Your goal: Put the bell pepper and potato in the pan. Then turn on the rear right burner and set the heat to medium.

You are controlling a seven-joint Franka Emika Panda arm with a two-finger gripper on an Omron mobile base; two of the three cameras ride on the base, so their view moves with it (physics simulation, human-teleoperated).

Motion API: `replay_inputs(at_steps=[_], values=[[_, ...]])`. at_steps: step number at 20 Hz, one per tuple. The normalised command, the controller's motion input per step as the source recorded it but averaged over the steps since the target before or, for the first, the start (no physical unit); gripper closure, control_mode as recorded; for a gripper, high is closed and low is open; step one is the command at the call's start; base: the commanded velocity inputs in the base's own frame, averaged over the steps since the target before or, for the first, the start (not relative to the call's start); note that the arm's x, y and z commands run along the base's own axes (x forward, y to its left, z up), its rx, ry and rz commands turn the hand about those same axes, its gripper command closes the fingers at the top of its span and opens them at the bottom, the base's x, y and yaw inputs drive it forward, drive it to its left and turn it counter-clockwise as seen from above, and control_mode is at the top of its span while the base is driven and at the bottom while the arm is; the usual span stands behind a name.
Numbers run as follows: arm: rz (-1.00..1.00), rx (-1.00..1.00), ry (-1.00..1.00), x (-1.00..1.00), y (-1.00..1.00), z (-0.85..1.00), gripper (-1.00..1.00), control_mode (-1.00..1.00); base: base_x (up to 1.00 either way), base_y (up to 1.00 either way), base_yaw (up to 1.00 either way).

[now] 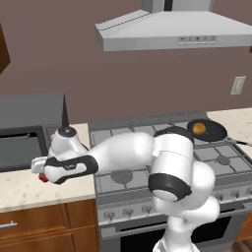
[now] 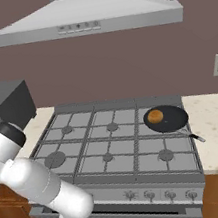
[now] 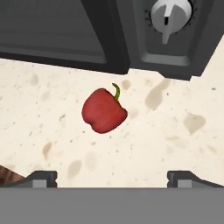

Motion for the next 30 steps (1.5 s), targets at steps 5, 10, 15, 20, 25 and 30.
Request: replay_inputs(at_steps=[5, 10, 15, 20, 25, 30], values=[[0.00, 0.00, 0.00, 0.24, 0.24, -0.05, -1.00, -1.00, 0.00, 0.00, 0.00], [0.00, 0.00, 0.00, 0.17, 0.11, 0.00, -1.00, -1.00, 0.00, 0.00, 0.00], [0.00, 0.00, 0.00, 0.05, 0.10, 0.00, -1.00, -1.00, 0.00, 0.00, 0.00], [0.00, 0.00, 0.01, 0.00, 0.02, -0.09, -1.00, -1.00, 0.00, 0.00, 0.00], [0.00, 0.00, 0.03, 0.00, 0.00, -0.16, -1.00, -1.00, 0.00, 0.00, 0.00], [0.00, 0.00, 0.01, 0.00, 0.00, -0.20, -1.00, -1.00, 0.00, 0.00, 0.00]])
